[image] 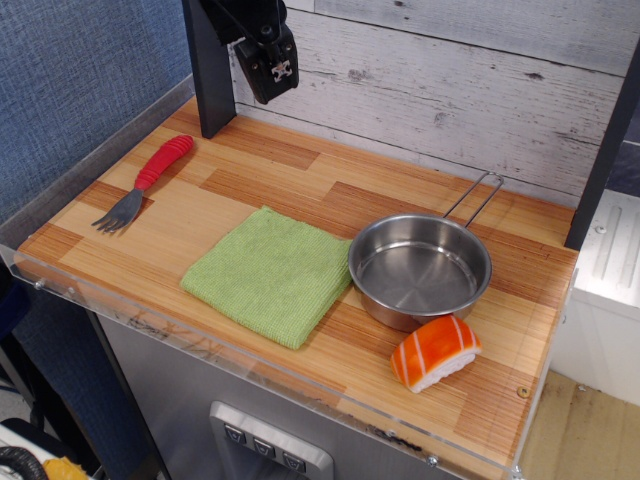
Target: Put the green cloth at table's bottom edge, directly left of pot.
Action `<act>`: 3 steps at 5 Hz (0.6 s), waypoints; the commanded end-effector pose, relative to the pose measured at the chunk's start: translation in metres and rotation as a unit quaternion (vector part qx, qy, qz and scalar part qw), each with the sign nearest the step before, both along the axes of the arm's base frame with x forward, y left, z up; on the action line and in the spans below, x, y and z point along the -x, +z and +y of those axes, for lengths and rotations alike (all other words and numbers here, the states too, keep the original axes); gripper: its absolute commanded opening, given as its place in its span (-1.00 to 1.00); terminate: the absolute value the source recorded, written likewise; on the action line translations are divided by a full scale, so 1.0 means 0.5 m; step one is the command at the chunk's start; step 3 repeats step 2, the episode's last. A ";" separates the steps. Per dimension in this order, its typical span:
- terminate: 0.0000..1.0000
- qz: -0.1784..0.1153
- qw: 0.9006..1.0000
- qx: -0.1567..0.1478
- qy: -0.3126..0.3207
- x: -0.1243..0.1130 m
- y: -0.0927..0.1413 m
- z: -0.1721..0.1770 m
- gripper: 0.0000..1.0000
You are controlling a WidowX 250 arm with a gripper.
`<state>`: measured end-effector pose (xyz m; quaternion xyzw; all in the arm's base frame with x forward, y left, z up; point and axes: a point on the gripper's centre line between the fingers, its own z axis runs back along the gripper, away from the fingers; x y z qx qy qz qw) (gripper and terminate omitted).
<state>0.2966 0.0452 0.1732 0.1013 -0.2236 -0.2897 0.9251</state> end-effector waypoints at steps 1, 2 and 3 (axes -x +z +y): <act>-1.00 -0.019 1.000 -0.003 0.001 0.022 0.019 -0.003 1.00; 1.00 -0.019 1.000 -0.003 0.001 0.022 0.019 -0.003 1.00; 1.00 -0.019 1.000 -0.003 0.001 0.022 0.019 -0.003 1.00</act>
